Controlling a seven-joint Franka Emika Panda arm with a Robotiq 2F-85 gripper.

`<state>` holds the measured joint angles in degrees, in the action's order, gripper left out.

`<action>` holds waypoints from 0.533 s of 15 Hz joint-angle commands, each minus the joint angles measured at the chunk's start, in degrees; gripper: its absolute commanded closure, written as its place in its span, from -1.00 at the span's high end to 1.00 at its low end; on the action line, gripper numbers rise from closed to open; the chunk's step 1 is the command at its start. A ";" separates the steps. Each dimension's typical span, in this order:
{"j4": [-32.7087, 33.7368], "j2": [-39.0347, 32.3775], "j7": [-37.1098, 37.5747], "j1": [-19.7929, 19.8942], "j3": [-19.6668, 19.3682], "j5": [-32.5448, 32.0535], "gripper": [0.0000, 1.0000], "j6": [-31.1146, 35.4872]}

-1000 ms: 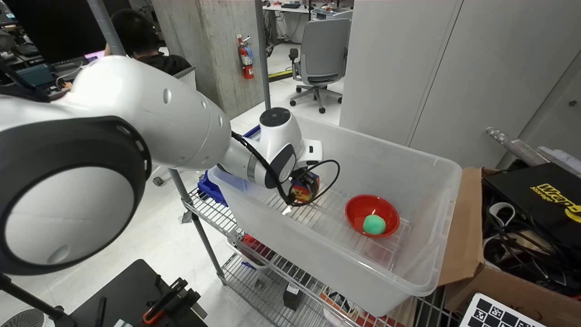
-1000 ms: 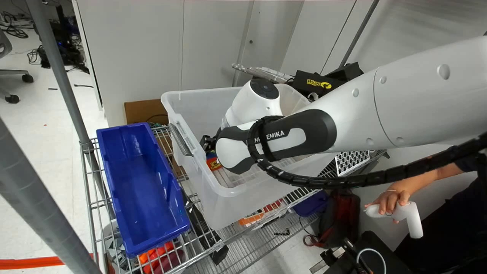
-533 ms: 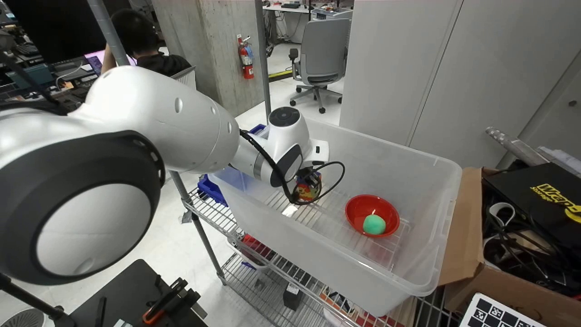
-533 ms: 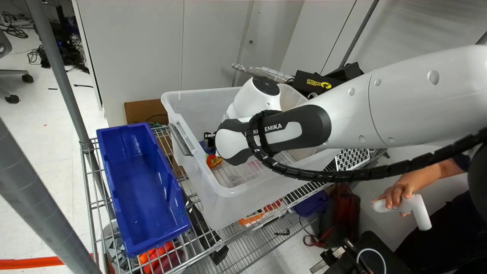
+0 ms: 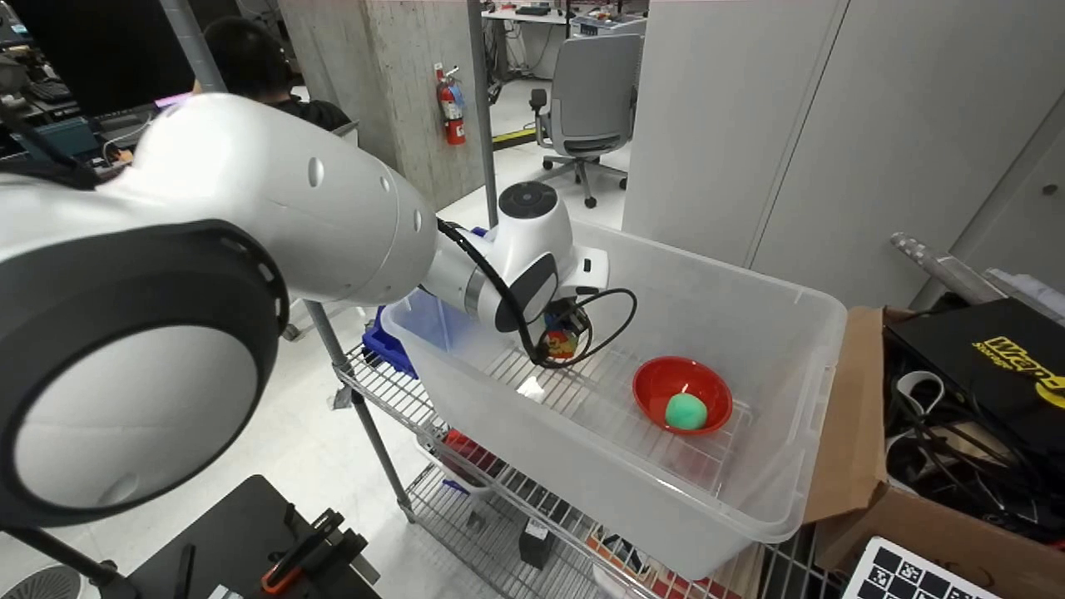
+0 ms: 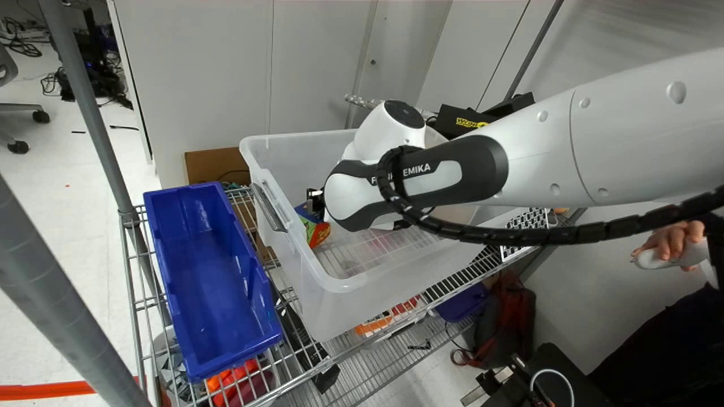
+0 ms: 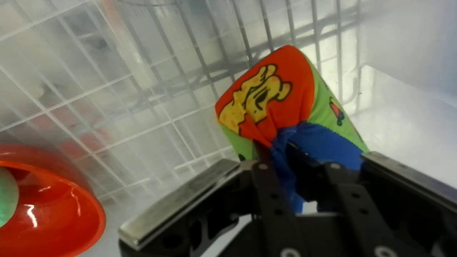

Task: Move the cube inside the storage bin forwards

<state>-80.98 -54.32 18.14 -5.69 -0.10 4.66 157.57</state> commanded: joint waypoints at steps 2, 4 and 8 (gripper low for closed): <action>-14.98 13.77 -0.69 2.46 0.26 3.03 -0.94 -1.44; -20.75 18.94 0.63 3.18 -0.50 4.21 -0.94 -3.81; -29.28 25.72 1.82 4.83 -1.54 6.13 -0.94 -6.86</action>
<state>-102.99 -34.65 19.30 -1.69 -1.28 8.37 152.30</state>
